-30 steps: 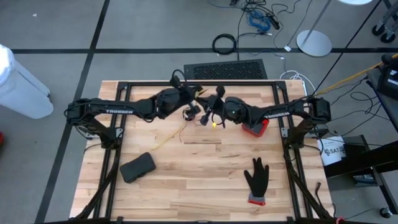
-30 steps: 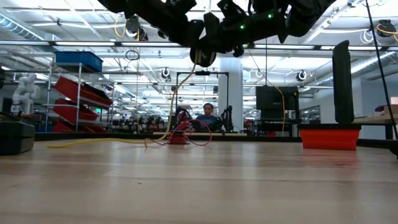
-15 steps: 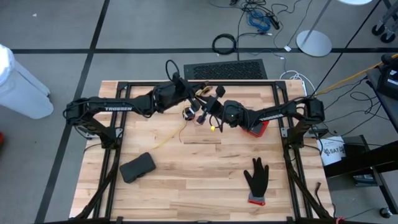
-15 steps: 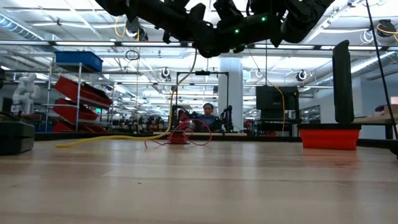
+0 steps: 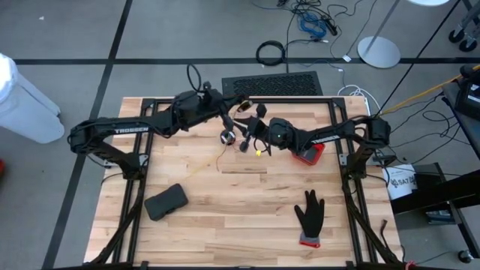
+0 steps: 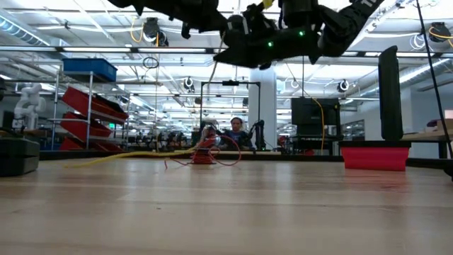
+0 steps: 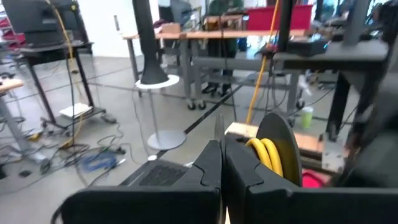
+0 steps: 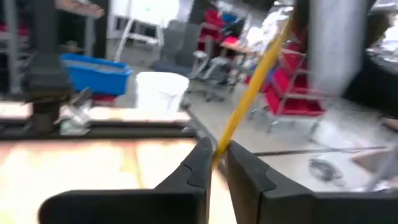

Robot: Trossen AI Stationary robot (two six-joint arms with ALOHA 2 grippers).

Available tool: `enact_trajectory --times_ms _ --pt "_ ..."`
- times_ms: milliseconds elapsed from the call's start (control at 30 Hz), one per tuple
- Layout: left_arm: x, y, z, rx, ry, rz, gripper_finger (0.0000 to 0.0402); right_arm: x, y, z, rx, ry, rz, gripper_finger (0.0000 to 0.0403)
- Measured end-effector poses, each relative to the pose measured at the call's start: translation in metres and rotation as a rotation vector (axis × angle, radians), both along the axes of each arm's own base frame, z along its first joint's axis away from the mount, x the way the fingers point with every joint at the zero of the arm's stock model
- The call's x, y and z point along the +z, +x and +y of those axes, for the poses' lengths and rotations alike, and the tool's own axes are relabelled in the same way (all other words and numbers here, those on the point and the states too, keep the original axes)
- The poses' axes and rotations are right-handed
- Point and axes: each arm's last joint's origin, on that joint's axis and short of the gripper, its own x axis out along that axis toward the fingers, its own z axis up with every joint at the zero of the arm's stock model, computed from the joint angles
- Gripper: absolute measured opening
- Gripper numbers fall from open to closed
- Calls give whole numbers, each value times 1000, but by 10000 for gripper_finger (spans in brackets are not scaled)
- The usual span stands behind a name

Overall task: Coil cords
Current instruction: Coil the yellow wire onto the black spool

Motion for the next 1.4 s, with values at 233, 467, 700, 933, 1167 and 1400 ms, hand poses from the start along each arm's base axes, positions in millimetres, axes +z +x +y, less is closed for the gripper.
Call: enact_trajectory --times_ms 233,467,700,933,1167,1400 --pt "2 -1 -2 -47 -19 -10 0 -5 -4 -5 25 29 2 47" --pt "2 -1 -3 -79 -20 -9 0 -12 -7 -5 37 30 23 47" --pt "4 -3 -4 -105 -20 -12 0 -16 -8 -10 23 31 67 47" --pt "8 -5 -5 -127 -17 -24 0 -21 -9 -13 11 27 117 48" --pt "8 -6 -6 -128 -19 -22 0 -37 -6 -17 4 44 174 48" --pt "7 -6 -6 -128 -21 -12 0 -39 -6 -17 -9 51 178 31"
